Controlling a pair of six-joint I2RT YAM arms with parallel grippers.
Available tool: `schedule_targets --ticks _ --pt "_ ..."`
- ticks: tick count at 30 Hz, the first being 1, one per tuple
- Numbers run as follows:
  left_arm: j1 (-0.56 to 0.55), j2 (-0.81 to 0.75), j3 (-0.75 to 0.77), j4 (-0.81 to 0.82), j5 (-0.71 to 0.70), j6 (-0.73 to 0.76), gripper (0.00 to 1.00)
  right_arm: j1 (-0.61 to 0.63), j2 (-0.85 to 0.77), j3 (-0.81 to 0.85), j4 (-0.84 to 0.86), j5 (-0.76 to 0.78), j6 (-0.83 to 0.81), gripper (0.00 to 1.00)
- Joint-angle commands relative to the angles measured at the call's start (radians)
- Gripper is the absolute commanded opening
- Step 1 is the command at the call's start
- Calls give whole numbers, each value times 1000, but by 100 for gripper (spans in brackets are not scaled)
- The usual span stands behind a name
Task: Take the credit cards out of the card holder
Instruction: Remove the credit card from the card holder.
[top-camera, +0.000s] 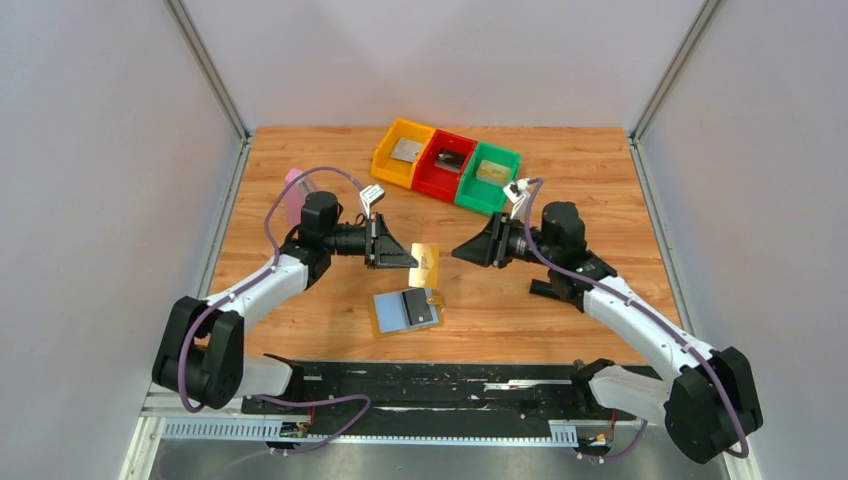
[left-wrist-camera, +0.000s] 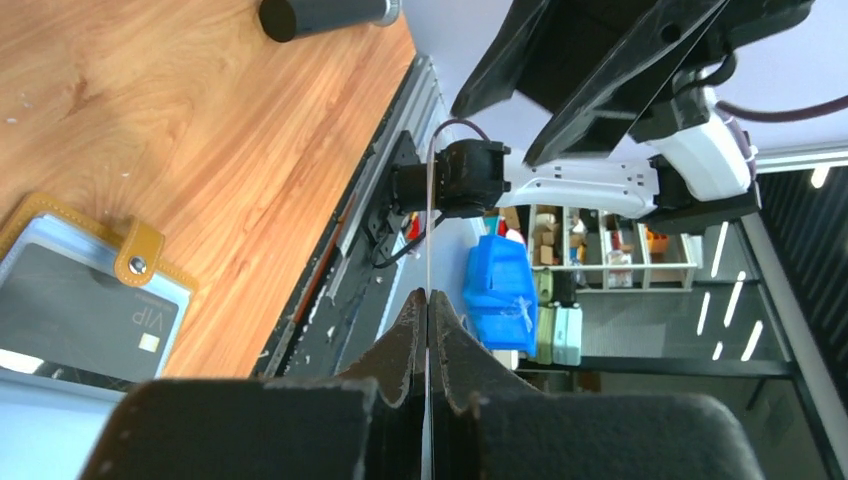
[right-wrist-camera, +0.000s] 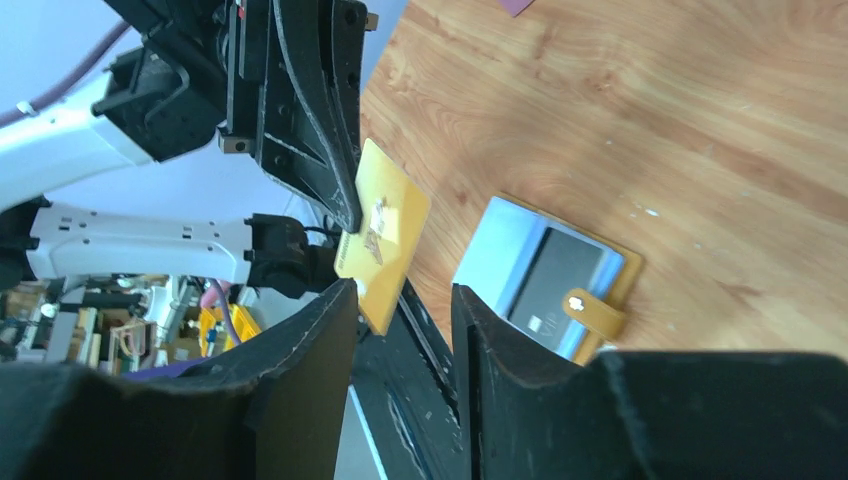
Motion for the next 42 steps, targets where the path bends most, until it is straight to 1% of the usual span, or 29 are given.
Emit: schedule_targets --ticks 1,3,4,5,6,10,13,17,23,25,27,29,37,42 --pt "-16 -18 109 -314 53 274 0 -90 -53 108 -219 -221 -238 45" --pt "-38 -8 135 -382 67 320 0 -98 -26 168 -309 -269 -315 48" --pt "-46 -4 156 -409 68 362 0 -99 -5 201 -356 -286 -349 48" --pt "-64 4 165 -460 66 380 0 -99 13 230 -386 -306 -373 49" --pt "-73 8 179 -477 66 405 0 -97 34 250 -399 -329 -387 48" --pt "-127 20 197 -504 60 420 0 -97 137 319 -412 -408 -406 41" --pt "-154 23 212 -540 52 446 0 -81 197 353 -420 -441 -421 40" --pt "-164 24 226 -561 54 464 0 -23 258 394 -472 -470 -472 40" --pt "-164 24 228 -558 62 465 0 21 273 381 -480 -456 -492 37" --pt "-165 24 228 -557 64 465 0 26 275 377 -481 -454 -494 34" --pt "-164 24 228 -554 64 466 0 29 275 374 -480 -451 -494 25" --pt "-165 25 228 -551 66 464 0 29 275 372 -479 -450 -494 22" --pt "-165 19 227 -547 72 462 0 32 292 365 -478 -464 -499 29" --pt "-165 20 226 -547 69 463 0 35 311 367 -478 -468 -499 29"
